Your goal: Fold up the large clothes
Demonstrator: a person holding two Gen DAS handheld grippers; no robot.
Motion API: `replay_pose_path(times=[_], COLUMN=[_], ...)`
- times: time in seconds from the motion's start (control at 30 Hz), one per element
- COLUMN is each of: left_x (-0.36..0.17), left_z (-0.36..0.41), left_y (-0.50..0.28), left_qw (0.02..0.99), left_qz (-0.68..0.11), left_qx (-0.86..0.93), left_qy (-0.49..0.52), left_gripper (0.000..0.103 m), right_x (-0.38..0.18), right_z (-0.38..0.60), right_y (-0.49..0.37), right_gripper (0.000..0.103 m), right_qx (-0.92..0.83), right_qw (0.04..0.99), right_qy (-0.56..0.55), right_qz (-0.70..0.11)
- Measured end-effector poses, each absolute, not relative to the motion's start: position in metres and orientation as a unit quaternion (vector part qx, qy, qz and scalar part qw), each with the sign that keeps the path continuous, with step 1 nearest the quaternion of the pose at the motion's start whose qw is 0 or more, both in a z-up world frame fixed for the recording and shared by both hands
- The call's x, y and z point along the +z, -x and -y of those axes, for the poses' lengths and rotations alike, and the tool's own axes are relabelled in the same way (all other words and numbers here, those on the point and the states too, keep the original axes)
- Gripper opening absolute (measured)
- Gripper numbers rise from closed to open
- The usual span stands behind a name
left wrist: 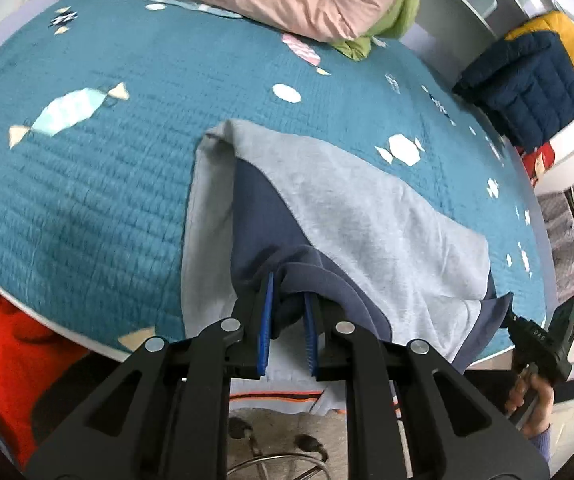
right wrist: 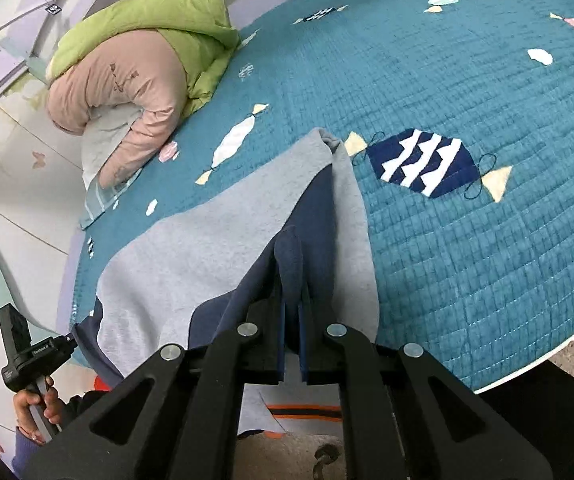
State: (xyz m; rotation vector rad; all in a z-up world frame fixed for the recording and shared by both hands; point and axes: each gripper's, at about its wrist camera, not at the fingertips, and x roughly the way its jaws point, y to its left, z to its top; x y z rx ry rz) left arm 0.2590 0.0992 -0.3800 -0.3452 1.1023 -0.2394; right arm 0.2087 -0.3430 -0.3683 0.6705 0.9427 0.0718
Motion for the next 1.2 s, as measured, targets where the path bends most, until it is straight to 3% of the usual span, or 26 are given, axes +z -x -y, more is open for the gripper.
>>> replay_pose_path(times=[0.33, 0.4, 0.47, 0.63, 0.8, 0.9, 0.97, 1.03, 1.13, 1.2], left_x=[-0.401, -0.411, -0.407, -0.365, -0.349, -0.367, -0.404, -0.432, -0.447, -0.445], left_z=[-0.113, -0.117, -0.127, -0.129, -0.077, -0.039, -0.031, -0.045, -0.075, -0.087], left_y=[-0.233, -0.228, -0.217, -0.205, -0.230, -0.243, -0.251, -0.247, -0.235, -0.231], left_qw=[0.816, 0.798, 0.798, 0.828, 0.840, 0.833, 0.805, 0.776, 0.770, 0.771], left_qz=[-0.545, -0.572, -0.574, -0.534, -0.514, -0.527, -0.585, -0.622, -0.627, -0.624], left_qx=[-0.113, -0.101, -0.095, -0.101, -0.133, -0.145, -0.091, -0.076, -0.063, -0.056], left_qy=[0.156, 0.158, 0.159, 0.141, 0.113, 0.088, 0.042, 0.064, 0.100, 0.108], left_gripper=[0.015, 0.015, 0.023, 0.034, 0.036, 0.063, 0.063, 0.062, 0.055, 0.056], right_x=[-0.369, -0.371, -0.358, -0.301, -0.289, -0.346, -0.383, -0.409, -0.430, -0.425], right_z=[0.334, 0.335, 0.335, 0.327, 0.318, 0.313, 0.313, 0.305, 0.298, 0.296], right_y=[-0.201, -0.195, -0.183, -0.167, -0.200, -0.227, -0.220, -0.201, -0.180, -0.184], right_gripper=[0.006, 0.013, 0.020, 0.025, 0.039, 0.038, 0.026, 0.021, 0.012, 0.012], right_qx=[0.021, 0.002, -0.002, 0.005, 0.056, 0.019, 0.002, 0.001, 0.002, 0.000], right_qw=[0.831, 0.826, 0.829, 0.857, 0.854, 0.809, 0.767, 0.741, 0.730, 0.730], right_qy=[-0.261, -0.251, -0.239, -0.191, -0.269, -0.287, -0.319, -0.324, -0.319, -0.307], right_qz=[-0.491, -0.505, -0.505, -0.479, -0.442, -0.512, -0.556, -0.588, -0.605, -0.610])
